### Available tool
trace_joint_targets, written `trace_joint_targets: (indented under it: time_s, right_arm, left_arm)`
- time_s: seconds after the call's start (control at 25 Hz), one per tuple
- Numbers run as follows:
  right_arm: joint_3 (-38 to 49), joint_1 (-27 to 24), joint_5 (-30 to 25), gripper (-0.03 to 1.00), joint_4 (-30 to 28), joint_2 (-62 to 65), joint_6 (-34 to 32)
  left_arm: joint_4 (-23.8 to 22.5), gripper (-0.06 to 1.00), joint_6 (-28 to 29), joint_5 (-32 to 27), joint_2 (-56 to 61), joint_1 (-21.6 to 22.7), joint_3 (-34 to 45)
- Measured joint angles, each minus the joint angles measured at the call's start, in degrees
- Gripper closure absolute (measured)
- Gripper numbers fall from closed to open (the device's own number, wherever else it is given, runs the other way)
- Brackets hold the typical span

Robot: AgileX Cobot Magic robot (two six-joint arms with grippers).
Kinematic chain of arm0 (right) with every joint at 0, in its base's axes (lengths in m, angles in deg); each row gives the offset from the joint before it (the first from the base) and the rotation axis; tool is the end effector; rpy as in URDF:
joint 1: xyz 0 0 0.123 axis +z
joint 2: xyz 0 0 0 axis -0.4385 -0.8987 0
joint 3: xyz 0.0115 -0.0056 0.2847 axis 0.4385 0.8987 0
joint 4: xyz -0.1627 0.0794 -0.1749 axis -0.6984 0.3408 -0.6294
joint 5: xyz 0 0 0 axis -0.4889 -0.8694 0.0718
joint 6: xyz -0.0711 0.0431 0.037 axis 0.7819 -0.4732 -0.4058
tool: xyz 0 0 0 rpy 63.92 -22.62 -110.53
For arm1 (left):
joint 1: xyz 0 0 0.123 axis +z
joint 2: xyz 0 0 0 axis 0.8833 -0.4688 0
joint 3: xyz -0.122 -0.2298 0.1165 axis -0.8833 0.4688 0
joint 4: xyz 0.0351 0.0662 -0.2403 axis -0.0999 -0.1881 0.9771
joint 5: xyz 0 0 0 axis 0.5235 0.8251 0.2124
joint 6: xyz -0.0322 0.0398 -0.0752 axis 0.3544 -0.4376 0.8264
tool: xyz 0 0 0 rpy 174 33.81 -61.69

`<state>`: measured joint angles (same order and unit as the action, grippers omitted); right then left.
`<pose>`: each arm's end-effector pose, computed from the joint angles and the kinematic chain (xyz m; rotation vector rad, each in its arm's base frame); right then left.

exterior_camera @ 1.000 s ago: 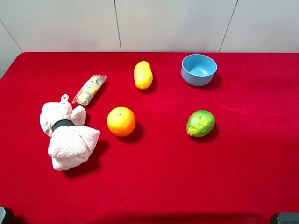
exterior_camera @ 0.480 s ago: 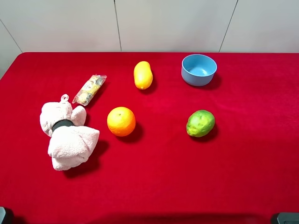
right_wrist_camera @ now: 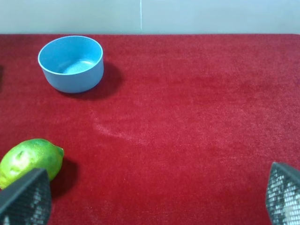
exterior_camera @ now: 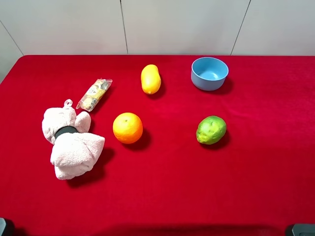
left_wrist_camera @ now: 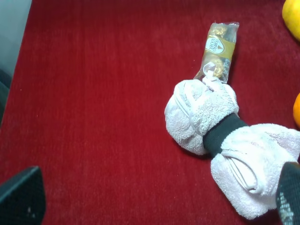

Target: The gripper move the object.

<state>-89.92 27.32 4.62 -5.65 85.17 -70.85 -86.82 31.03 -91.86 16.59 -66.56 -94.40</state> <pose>-0.0044 -0.0005 0.2808 -0.0013 1.9969 0.0213 -0.0041 0.0020 0.2747 0.0799 2.0448 -0.0250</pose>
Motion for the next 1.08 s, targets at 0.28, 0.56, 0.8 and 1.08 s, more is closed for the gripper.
trace_joint_targets:
  time_s: [0.28, 0.56, 0.8, 1.08]
  right_arm:
    - [0.00, 0.00, 0.07, 0.27, 0.35, 0.00, 0.00]
    - [0.00, 0.00, 0.07, 0.27, 0.35, 0.00, 0.00]
    - [0.00, 0.00, 0.08, 0.27, 0.35, 0.00, 0.00]
    - [0.00, 0.00, 0.13, 0.27, 0.35, 0.00, 0.00]
  left_arm:
    - [0.00, -0.04, 0.00, 0.00, 0.00, 0.00, 0.00]
    - [0.00, -0.04, 0.00, 0.00, 0.00, 0.00, 0.00]
    - [0.00, -0.04, 0.00, 0.00, 0.00, 0.00, 0.00]
    - [0.00, -0.04, 0.00, 0.00, 0.00, 0.00, 0.00]
